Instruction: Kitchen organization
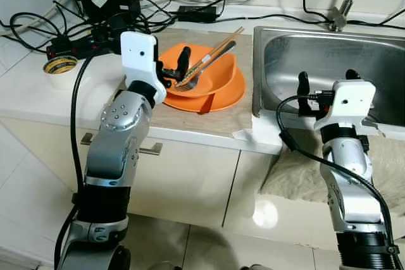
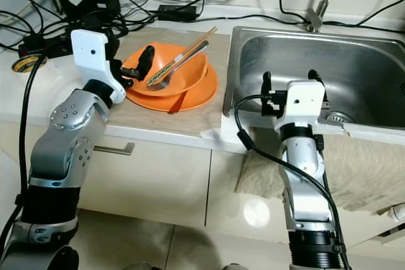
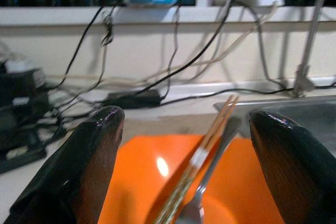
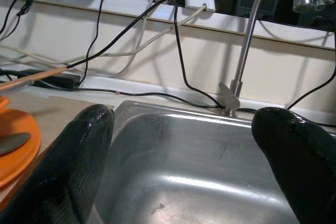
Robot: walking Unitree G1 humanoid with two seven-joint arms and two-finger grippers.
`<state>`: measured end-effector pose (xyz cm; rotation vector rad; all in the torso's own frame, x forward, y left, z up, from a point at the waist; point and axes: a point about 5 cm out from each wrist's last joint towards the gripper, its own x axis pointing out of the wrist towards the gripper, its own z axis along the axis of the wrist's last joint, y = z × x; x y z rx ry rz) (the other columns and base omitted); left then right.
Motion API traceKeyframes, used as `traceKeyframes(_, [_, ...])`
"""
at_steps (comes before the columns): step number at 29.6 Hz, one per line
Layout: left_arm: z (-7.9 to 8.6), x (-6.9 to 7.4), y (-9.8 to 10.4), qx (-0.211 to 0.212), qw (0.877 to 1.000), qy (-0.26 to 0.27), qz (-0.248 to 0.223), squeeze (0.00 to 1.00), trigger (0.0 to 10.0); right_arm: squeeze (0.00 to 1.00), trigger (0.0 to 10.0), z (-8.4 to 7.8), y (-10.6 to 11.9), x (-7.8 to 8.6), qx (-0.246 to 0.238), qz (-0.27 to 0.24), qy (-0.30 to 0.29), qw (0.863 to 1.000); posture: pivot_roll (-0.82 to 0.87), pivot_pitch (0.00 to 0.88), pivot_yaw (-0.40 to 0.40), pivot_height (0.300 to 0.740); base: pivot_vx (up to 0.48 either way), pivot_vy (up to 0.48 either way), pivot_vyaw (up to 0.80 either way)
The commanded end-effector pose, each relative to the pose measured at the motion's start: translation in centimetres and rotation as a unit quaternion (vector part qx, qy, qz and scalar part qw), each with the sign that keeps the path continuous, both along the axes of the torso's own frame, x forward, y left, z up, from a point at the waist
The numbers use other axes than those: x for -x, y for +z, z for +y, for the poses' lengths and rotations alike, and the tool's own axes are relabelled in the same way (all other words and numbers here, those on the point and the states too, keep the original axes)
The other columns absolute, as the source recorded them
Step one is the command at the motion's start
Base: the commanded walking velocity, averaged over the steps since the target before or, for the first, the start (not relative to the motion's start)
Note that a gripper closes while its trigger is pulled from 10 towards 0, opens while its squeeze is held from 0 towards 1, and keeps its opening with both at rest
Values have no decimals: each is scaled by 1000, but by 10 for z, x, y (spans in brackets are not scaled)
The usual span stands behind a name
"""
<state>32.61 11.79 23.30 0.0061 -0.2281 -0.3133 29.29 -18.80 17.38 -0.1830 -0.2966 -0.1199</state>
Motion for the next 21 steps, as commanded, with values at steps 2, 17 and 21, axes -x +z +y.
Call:
traceKeyframes(2, [-7, 5, 8, -8, 999, -18, -27, 0, 10000, 0, 10000, -1, -3, 2, 1, 4, -6, 1000, -2, 0, 56, 740, 480, 0, 0])
traceKeyframes(17, [-13, 8, 5, -17, 999, -30, -23, 0, 10000, 0, 10000, 3, -8, 2, -1, 13, -2, 1000, 2, 0, 58, 740, 221, 0, 0])
traceKeyframes(21, [-13, 8, 5, -19, 999, -23, -23, 0, 10000, 0, 10000, 4, -9, 2, -2, 15, -1, 1000, 3, 0, 58, 740, 0, 0, 0])
